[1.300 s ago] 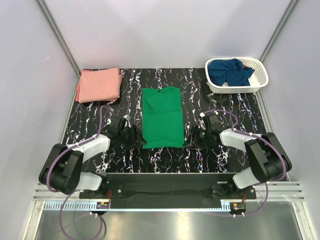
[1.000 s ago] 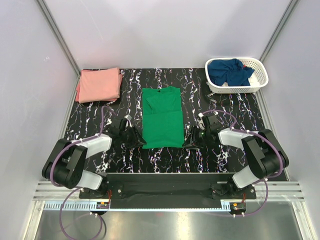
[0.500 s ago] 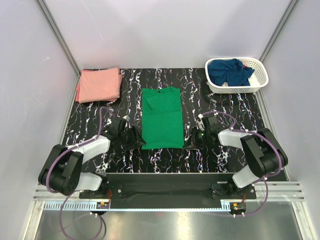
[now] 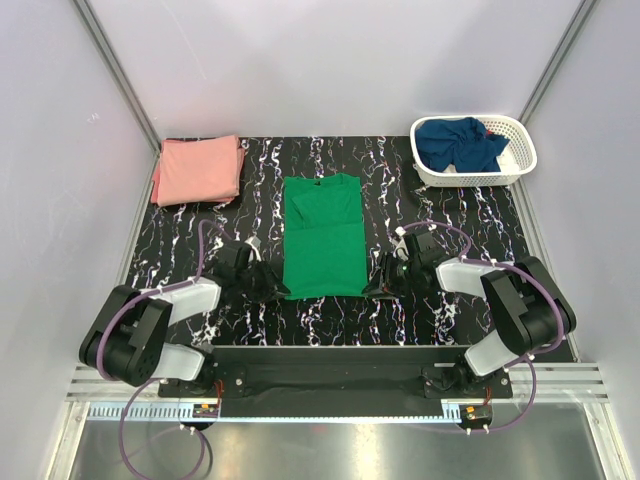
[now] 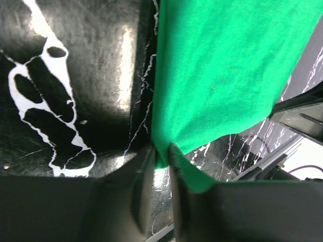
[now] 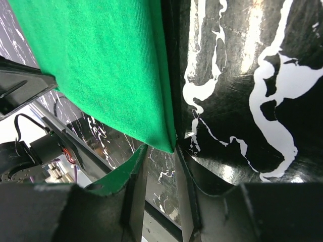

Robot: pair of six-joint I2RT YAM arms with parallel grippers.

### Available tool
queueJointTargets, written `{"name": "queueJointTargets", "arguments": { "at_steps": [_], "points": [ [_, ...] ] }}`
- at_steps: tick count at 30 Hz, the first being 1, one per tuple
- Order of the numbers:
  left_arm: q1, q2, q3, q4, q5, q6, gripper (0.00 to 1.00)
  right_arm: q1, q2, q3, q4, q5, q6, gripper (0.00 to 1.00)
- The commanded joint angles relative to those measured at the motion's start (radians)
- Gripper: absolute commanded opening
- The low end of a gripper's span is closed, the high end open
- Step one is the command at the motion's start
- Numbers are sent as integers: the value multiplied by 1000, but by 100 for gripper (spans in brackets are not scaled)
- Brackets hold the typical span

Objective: Fold and stack the t-shirts

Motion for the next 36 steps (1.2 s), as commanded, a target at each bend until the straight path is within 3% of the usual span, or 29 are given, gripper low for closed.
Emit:
{"name": "queueJointTargets", "arguments": {
  "at_steps": [1, 5, 12, 16, 19, 20, 21, 36],
  "points": [
    [-4, 32, -52, -79, -64, 31, 12, 5, 33, -29, -5, 53, -33, 36],
    [-4, 32, -41, -96, -80, 34, 0, 8, 22, -29, -5, 78, -21, 44],
    [-4, 52, -21, -119, -87, 40, 0, 34, 18, -51, 33, 141, 33, 47],
    [-4, 63, -17, -120, -83, 43, 0, 36, -10, -84, 41, 187, 55, 34],
    [-4, 55, -14, -122, -75, 45, 0, 34, -38, -95, 33, 208, 53, 17],
    [-4, 53, -14, -125, -75, 45, 0, 34, -45, -94, 32, 208, 52, 5],
    [-4, 47, -12, -130, -78, 46, 0, 34, -47, -94, 29, 208, 50, 0],
    [-18, -109, 17, -265, -84, 66, 0, 65, -177, -25, -154, 217, -8, 0]
  ]
}}
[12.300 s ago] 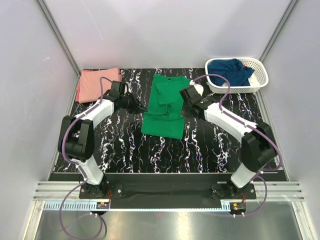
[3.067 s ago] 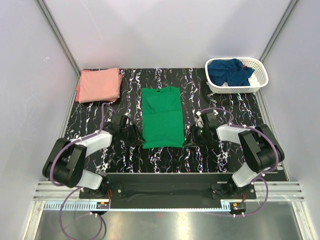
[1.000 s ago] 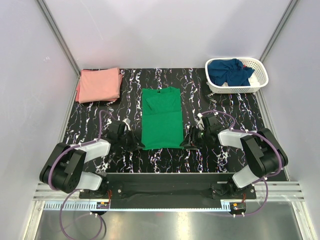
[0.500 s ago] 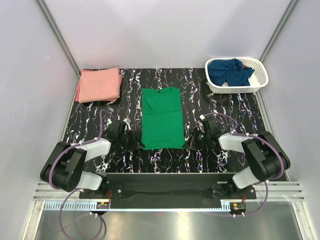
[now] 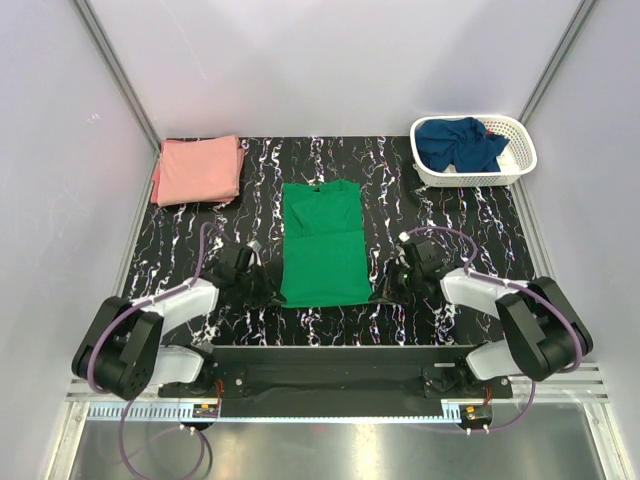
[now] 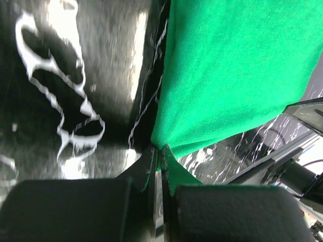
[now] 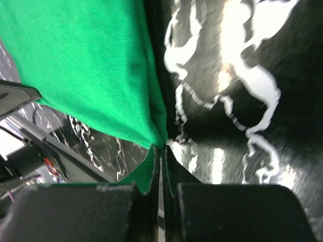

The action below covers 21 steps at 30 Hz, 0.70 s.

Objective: Fold and stack the t-shirts

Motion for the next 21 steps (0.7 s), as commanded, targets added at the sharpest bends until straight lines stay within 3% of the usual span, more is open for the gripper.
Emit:
{"name": "queueJointTargets", "arguments": {
  "at_steps": [1, 8, 21],
  "points": [
    [-4, -61, -9, -110, -63, 29, 0, 13, -60, 40, -102, 69, -57, 0],
    [-9, -183, 12, -190, -61, 4, 0, 16, -136, 52, -162, 94, -63, 0],
    [-7, -180, 187, -309, -89, 32, 0, 16, -188, 211, -293, 152, -106, 0]
  ]
}}
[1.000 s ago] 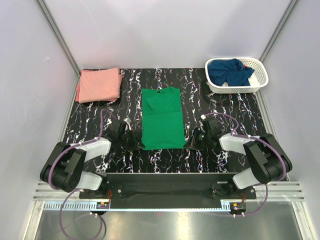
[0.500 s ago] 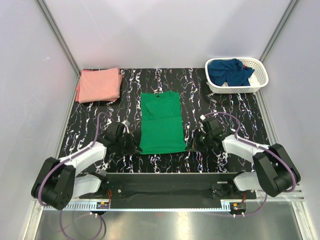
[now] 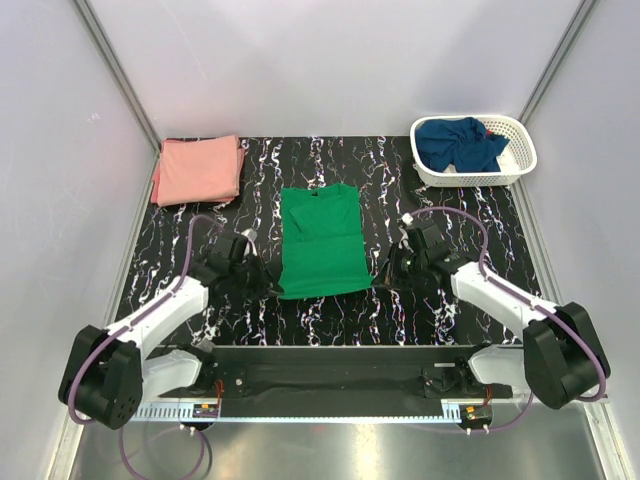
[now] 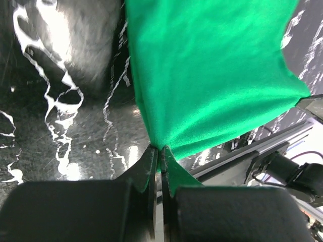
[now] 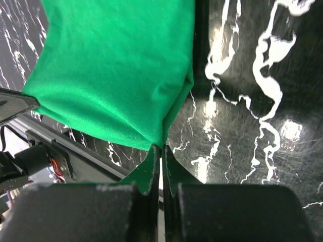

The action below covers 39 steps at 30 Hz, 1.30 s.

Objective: Fold and stack the t-shirts

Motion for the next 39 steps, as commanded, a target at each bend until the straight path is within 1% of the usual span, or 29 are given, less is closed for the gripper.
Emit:
{"name": "queueJointTargets", "arguments": {
  "at_steps": [1, 6, 10, 13, 15, 18, 19, 22, 23, 25, 26, 29, 35, 36, 37, 39],
  "points": [
    [5, 0, 96, -81, -70, 36, 0, -1, -17, 90, -78, 89, -45, 0],
    [18, 49, 245, -145, -108, 78, 0, -3, 15, 210, -113, 135, -63, 0],
    [46, 124, 331, -174, -115, 101, 0, -3, 84, 317, -155, 160, -86, 0],
    [86, 175, 391, -164, -107, 111, 0, -4, 150, 408, -170, 183, -106, 0],
    [106, 207, 421, -158, -76, 127, 0, -10, 210, 487, -187, 189, -128, 0],
    [141, 281, 512, -154, -46, 153, 0, -24, 279, 582, -196, 189, -143, 0],
    [155, 320, 561, -159, -41, 159, 0, -30, 297, 628, -198, 186, -146, 0],
    [182, 377, 642, -161, -13, 177, 0, -56, 362, 698, -210, 175, -155, 0],
    [189, 417, 700, -158, 6, 187, 0, -66, 380, 748, -215, 168, -164, 0],
    [201, 457, 760, -162, 22, 194, 0, -85, 435, 799, -230, 152, -172, 0],
    [207, 501, 811, -164, 37, 200, 0, -92, 454, 845, -231, 149, -178, 0],
    [227, 561, 878, -155, 68, 202, 0, -118, 526, 924, -241, 115, -187, 0],
    [250, 748, 1032, -98, 151, 194, 0, -151, 676, 1052, -235, 62, -206, 0],
    [252, 773, 1073, -90, 161, 193, 0, -155, 705, 1060, -216, 56, -204, 0],
    [256, 820, 1090, -84, 172, 193, 0, -162, 718, 1064, -202, 40, -203, 0],
    [261, 859, 1119, -55, 189, 182, 0, -174, 754, 1081, -164, 23, -200, 0]
  ]
}}
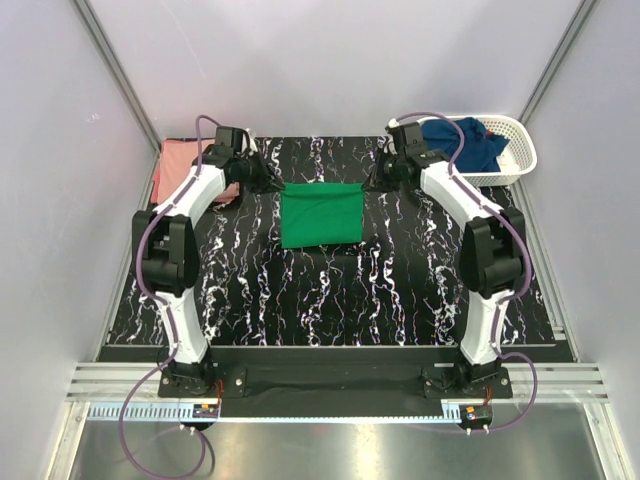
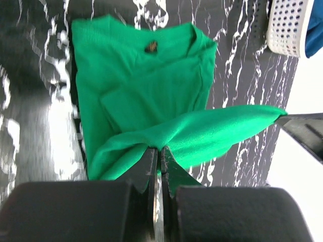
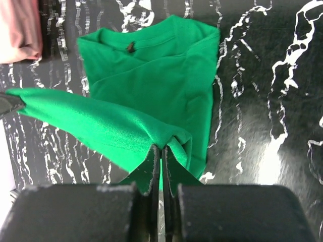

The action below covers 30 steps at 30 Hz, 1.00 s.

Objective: Fold and stack the t-shirts

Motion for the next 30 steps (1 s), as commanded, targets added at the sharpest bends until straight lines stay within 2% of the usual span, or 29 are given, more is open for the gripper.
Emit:
{"name": "queueJointTargets", "arguments": {
  "at_steps": [1, 10, 18, 20, 22, 25, 27, 29, 30],
  "points": [
    [21, 77, 87, 78, 60, -1, 0, -28, 54, 74, 58, -52, -24, 0],
    [64, 235, 208, 146, 101, -24, 0, -51, 258, 287, 61, -148, -73, 0],
    [78, 348, 331, 166, 118, -36, 3, -64, 404, 455, 7, -155, -64, 1],
    [81, 369, 337, 173, 123, -44, 10, -66, 427, 496, 0, -157, -61, 7],
    [87, 395, 347, 189, 123, -53, 23, -68, 459, 539, -25, -142, -61, 10],
    [95, 424, 388, 210, 155, -50, 28, -80, 464, 515, -14, -126, -38, 16],
    [106, 427, 412, 200, 169, -43, 34, -94, 442, 466, 23, -126, -21, 11],
    [115, 406, 416, 198, 166, -35, 38, -101, 418, 440, 44, -125, -1, 13],
    [125, 393, 408, 204, 164, -36, 38, -106, 411, 429, 55, -117, 7, 8]
  ]
}}
